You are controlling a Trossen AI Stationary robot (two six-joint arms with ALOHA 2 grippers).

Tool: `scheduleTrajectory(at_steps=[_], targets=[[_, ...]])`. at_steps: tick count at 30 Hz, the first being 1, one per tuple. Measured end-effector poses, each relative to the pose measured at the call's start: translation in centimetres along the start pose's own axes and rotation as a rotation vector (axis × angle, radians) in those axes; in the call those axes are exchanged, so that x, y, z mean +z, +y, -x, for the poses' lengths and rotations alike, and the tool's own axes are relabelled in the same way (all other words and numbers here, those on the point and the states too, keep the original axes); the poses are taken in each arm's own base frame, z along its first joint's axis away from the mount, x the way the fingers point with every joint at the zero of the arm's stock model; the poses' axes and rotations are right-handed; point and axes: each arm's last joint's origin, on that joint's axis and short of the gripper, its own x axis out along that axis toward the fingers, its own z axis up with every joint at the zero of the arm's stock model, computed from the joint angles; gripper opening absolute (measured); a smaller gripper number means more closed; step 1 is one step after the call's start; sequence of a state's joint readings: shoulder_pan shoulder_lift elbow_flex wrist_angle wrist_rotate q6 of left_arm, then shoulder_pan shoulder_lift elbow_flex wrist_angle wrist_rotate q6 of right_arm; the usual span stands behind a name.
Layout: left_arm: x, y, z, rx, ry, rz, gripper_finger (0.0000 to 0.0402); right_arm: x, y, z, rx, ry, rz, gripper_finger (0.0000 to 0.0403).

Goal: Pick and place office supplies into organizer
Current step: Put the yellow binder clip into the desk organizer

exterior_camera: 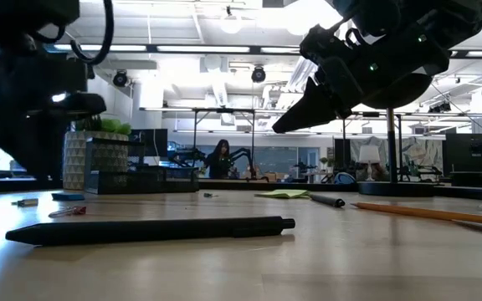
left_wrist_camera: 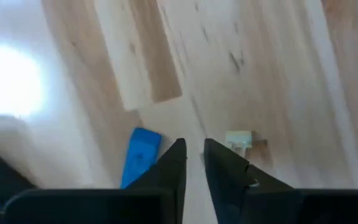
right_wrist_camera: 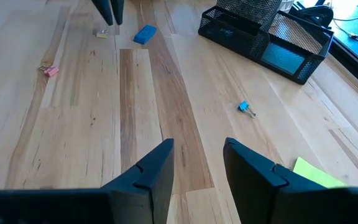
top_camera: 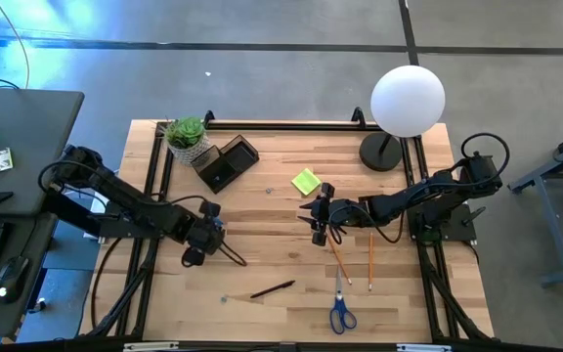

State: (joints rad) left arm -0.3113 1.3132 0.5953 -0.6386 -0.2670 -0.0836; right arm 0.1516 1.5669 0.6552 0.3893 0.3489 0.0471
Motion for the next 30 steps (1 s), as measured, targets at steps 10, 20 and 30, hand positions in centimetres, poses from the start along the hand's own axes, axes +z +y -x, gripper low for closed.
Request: scheduleTrajectory(at_steps=[10, 20, 30], targets=[[0.9, 0.4, -0.2, -0.229, -0.063, 0.153, 0.0043, -0.1, 0.0, 0.0, 0.000, 0.005, -0.003, 0.0134], [0.4, 0.5, -0.4, -0.185, -0.025, 0.160, 0.0176, -0.1, 0.0, 0.0, 0.013, 0.009, -0.002, 0.0134], [-0.8, 0.1, -1.7, -0.198, -0.026, 0.161, 0.0184, -0.1, 0.0, 0.0, 0.016, 0.009, -0.002, 0.0134]])
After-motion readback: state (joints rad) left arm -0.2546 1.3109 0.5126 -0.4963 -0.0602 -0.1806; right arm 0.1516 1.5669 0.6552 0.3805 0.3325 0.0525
